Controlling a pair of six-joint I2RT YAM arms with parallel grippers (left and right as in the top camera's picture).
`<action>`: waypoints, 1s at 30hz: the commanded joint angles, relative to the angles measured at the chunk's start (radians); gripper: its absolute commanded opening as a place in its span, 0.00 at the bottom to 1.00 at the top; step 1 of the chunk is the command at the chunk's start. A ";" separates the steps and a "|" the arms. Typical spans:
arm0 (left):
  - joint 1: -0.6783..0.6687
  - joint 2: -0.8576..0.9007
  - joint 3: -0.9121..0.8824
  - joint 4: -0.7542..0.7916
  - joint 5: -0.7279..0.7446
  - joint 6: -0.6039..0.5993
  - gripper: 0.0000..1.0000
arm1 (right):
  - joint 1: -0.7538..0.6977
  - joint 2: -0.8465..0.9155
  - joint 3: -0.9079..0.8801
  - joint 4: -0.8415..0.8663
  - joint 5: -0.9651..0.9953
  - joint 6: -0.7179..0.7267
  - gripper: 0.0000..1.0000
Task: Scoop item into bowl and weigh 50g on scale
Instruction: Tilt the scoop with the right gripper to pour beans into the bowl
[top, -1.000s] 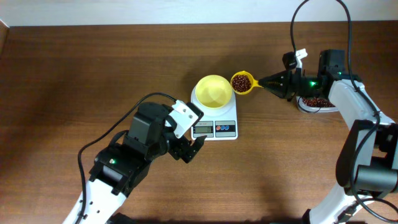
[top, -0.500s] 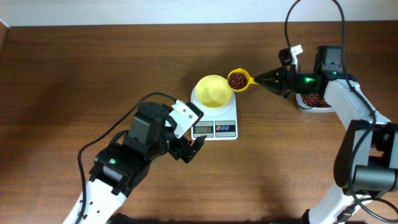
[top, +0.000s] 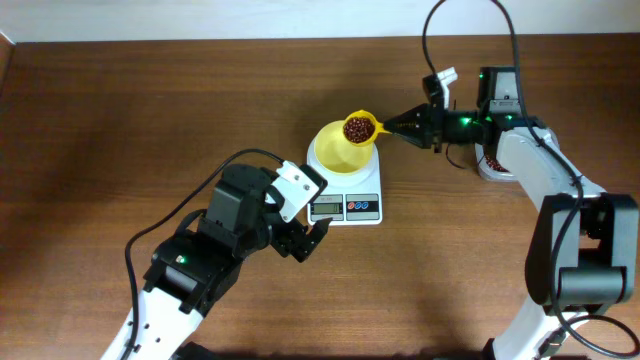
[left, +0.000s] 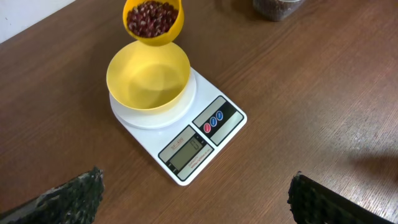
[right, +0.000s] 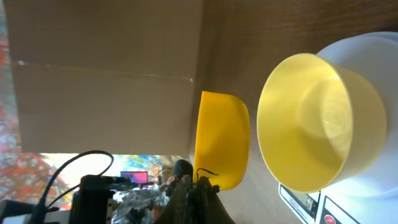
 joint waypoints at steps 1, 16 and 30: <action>0.005 -0.010 -0.009 0.002 0.014 0.005 0.99 | 0.029 0.004 -0.001 0.013 0.045 -0.018 0.04; 0.005 -0.010 -0.009 0.002 0.014 0.005 0.99 | 0.031 0.004 -0.001 0.013 0.097 -0.244 0.04; 0.005 -0.010 -0.009 0.002 0.014 0.005 0.99 | 0.032 0.004 -0.001 0.013 0.202 -0.472 0.04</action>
